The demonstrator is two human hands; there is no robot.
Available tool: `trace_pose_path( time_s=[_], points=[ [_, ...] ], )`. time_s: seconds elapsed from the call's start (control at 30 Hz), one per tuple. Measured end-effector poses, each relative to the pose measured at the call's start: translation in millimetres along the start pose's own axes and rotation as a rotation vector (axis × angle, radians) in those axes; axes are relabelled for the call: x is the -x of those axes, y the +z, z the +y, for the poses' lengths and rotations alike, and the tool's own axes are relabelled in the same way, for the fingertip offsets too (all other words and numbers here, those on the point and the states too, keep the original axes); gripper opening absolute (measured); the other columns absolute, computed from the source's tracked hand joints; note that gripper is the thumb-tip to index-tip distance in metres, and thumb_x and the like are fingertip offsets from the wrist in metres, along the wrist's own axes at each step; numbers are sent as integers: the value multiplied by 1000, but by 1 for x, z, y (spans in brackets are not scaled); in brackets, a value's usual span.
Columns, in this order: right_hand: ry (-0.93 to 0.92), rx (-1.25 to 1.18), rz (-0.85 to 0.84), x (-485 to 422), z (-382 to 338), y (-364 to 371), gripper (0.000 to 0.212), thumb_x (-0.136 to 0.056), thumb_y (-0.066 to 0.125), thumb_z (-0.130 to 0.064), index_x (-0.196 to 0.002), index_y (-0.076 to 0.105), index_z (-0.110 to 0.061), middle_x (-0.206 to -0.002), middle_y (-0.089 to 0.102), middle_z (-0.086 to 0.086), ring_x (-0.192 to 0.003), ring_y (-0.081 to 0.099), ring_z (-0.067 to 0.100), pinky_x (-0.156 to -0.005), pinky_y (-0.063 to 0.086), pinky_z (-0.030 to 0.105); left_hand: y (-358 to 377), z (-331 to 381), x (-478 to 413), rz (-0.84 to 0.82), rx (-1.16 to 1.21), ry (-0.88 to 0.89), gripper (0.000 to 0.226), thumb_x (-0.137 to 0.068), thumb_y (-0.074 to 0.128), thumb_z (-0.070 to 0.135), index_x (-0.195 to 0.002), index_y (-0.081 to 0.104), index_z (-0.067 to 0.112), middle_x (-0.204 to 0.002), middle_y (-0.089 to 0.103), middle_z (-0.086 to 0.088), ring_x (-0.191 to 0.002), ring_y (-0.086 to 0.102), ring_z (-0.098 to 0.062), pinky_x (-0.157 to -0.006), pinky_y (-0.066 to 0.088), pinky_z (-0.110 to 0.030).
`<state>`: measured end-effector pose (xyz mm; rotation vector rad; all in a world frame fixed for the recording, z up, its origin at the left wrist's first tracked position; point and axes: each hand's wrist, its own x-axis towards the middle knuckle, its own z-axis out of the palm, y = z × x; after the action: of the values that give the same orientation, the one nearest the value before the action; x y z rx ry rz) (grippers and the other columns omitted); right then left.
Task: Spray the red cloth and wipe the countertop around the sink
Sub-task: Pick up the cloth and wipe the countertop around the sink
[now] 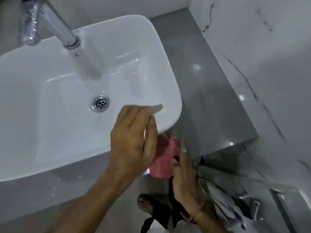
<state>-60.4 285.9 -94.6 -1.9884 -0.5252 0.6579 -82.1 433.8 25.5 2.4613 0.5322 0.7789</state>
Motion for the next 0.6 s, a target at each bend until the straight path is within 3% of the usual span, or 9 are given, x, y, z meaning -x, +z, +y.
trace_pose_path(
  time_s=[0.07, 0.13, 0.17, 0.23, 0.3, 0.37, 0.43, 0.5, 0.6],
  points=[
    [3, -250, 188, -12, -10, -25, 55, -91, 30, -41, -146, 21, -37, -158, 25, -2, -144, 27, 12, -118, 26, 49, -3, 10, 58, -73, 21, -30, 25, -91, 44, 12, -106, 64, 12, -99, 68, -3, -91, 58, -17, -89, 39, -18],
    [-181, -230, 286, -30, -32, -42, 57, -94, 28, -31, -148, 22, -15, -158, 24, 7, -146, 23, 14, -121, 22, 44, 16, 24, 105, -257, -39, -255, 33, -89, 44, 21, -118, 60, 13, -114, 64, -5, -105, 57, -23, -96, 42, -29],
    [-299, -155, 292, -40, -45, -47, 57, -95, 28, -26, -147, 21, -6, -158, 21, 10, -147, 21, 14, -122, 19, 39, 31, 30, 119, -375, -72, -414, 45, -91, 41, 31, -132, 49, 13, -132, 55, -8, -122, 49, -27, -106, 38, -36],
    [-526, 71, 213, -56, -78, -44, 57, -96, 27, -26, -147, 16, -3, -158, 17, 11, -148, 14, 21, -123, 13, 39, 66, 33, 132, -517, -181, -593, 68, -94, 28, 50, -151, 14, 15, -159, 19, -11, -148, 9, -29, -123, 10, -43],
    [-627, 398, 41, -67, -105, -30, 59, -98, 22, -35, -149, 13, -7, -161, 12, 10, -150, 6, 23, -123, 3, 42, 97, 26, 130, -540, -257, -597, 81, -91, 22, 61, -151, -5, 15, -162, -7, -13, -147, -17, -33, -121, -11, -44],
    [-625, 789, -51, -70, -115, -16, 62, -97, 14, -44, -150, 15, -12, -161, 13, 6, -150, 7, 21, -123, -2, 42, 118, 18, 125, -541, -299, -627, 87, -88, 20, 67, -150, -11, 16, -160, -18, -13, -144, -26, -33, -119, -17, -46],
    [-559, 948, -45, -71, -114, -10, 63, -97, 14, -47, -149, 22, -12, -160, 20, 5, -149, 14, 21, -123, 2, 43, 129, 9, 125, -506, -322, -677, 89, -86, 16, 71, -151, -10, 16, -160, -18, -11, -144, -26, -31, -118, -17, -45],
    [-527, 940, -25, -73, -110, -12, 63, -97, 16, -46, -148, 24, -11, -159, 24, 7, -148, 19, 22, -122, 10, 43, 131, 6, 128, -479, -308, -686, 86, -87, 17, 69, -152, -2, 15, -161, -8, -11, -145, -22, -29, -119, -15, -43],
    [-527, 954, -53, -75, -109, -12, 65, -96, 13, -47, -147, 25, -10, -158, 27, 9, -147, 21, 25, -120, 18, 45, 120, -1, 135, -358, -295, -640, 76, -90, 30, 59, -150, 21, 14, -159, 17, -11, -147, -2, -27, -119, 3, -42]
  ],
)
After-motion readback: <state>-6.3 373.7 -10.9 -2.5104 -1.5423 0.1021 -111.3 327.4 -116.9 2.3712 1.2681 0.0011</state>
